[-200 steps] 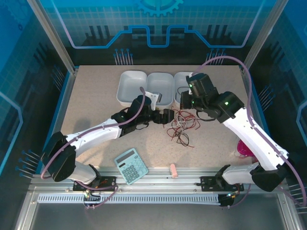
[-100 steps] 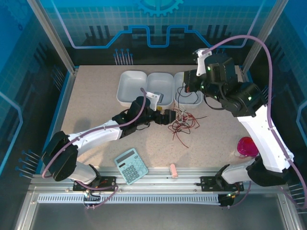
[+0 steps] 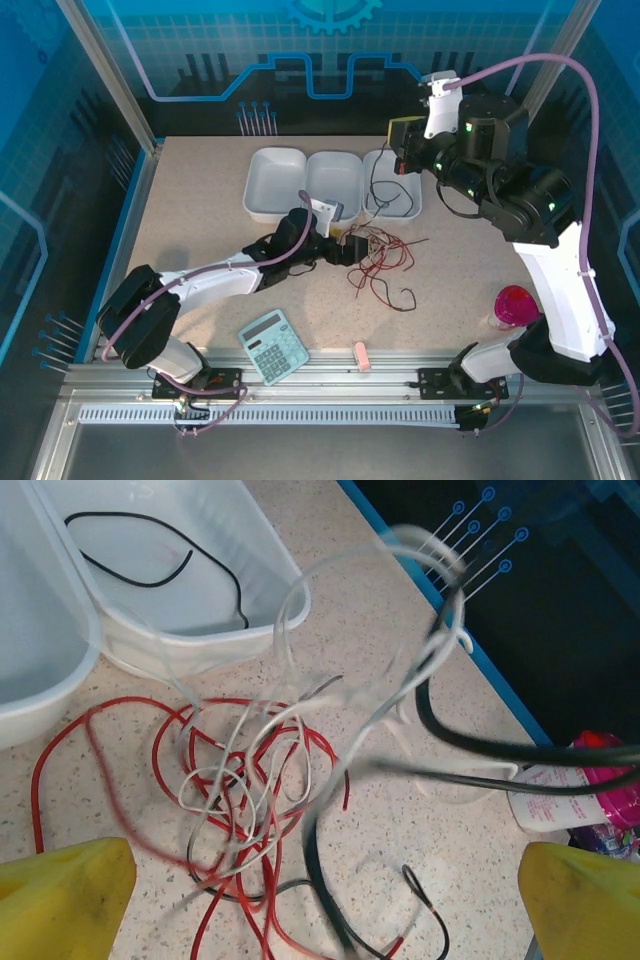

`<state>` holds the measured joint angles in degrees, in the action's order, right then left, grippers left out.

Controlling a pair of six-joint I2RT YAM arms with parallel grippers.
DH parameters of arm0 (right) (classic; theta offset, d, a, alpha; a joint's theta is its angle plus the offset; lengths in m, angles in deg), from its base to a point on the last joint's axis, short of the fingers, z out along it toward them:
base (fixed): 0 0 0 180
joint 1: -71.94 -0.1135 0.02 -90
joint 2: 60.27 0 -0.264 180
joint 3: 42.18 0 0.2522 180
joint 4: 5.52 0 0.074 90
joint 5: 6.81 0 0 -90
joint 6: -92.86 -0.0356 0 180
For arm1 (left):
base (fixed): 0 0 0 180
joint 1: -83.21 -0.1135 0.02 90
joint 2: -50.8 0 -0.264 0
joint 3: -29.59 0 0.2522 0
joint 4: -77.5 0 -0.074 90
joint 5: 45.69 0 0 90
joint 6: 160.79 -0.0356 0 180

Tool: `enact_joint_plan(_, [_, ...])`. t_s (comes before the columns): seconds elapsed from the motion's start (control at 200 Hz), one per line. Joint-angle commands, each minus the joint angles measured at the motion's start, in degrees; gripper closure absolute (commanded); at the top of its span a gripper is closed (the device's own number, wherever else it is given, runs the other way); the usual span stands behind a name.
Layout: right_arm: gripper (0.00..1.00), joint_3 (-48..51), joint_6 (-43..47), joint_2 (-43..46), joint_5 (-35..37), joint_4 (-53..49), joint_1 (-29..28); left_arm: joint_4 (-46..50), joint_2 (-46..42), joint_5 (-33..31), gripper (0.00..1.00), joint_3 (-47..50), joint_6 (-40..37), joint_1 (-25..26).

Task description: Untangle the cables

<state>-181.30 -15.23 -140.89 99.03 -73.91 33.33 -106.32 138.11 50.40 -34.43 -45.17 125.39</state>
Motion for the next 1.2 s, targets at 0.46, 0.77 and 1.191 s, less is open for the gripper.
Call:
enact_joint_plan(0.46, [1.0,-3.7,2.2,3.0,-4.6,4.5,-0.6,-6.2,-9.1,-1.4,0.03,8.9,3.2,-2.4])
enact_joint_plan(0.77, [1.0,-1.7,1.5,4.9,-5.5,6.4,-0.7,-20.5,-10.8,5.2,0.17,16.9,-6.7,-3.6])
enact_joint_plan(1.191, [1.0,-5.1,0.5,5.2,-3.9,6.3,-0.7,-39.5,-1.2,11.5,0.12,22.1,-6.5,-3.8])
